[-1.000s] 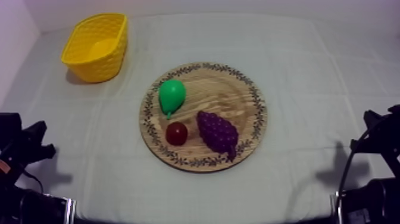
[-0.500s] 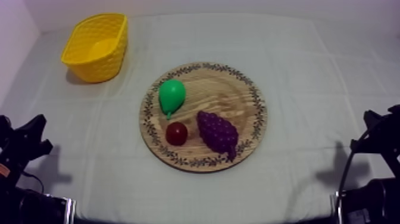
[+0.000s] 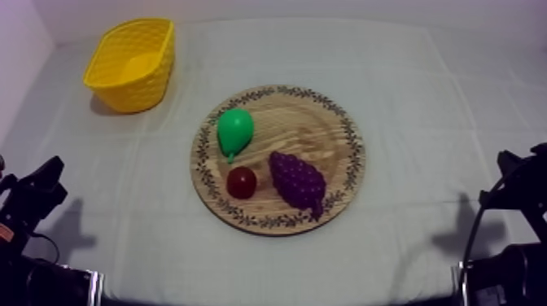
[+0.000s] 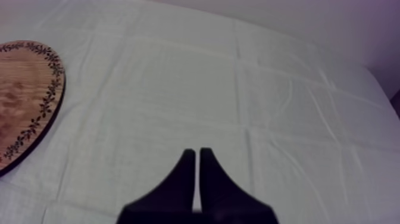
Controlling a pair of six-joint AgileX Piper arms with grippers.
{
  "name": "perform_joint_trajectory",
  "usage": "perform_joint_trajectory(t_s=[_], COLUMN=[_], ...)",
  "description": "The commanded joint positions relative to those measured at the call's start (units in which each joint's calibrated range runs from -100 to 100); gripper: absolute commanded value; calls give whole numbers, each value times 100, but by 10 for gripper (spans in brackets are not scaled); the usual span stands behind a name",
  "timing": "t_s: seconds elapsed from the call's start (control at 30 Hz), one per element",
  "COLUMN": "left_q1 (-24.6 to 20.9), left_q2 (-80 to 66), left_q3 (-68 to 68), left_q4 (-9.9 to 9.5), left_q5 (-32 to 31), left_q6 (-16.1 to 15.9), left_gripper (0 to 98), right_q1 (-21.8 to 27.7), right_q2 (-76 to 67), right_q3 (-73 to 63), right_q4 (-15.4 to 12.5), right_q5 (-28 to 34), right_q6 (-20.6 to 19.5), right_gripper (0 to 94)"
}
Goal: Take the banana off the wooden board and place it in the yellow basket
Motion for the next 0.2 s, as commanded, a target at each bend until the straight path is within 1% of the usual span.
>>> perform_joint_trajectory(t_s=[0.0, 0.17], left_q1=[3, 3], left_q2=[0, 0], left_q3=[2, 2], left_q4=[0, 0], left_q5=[-4, -4], left_q6=[0, -1], left_gripper=[2, 2], right_q1=[3, 3], right_q2=[-5, -5], right_q3=[5, 5], right_q4=[1, 1], right_q5=[1, 1], right_q6=[-1, -1], right_gripper=[4, 4])
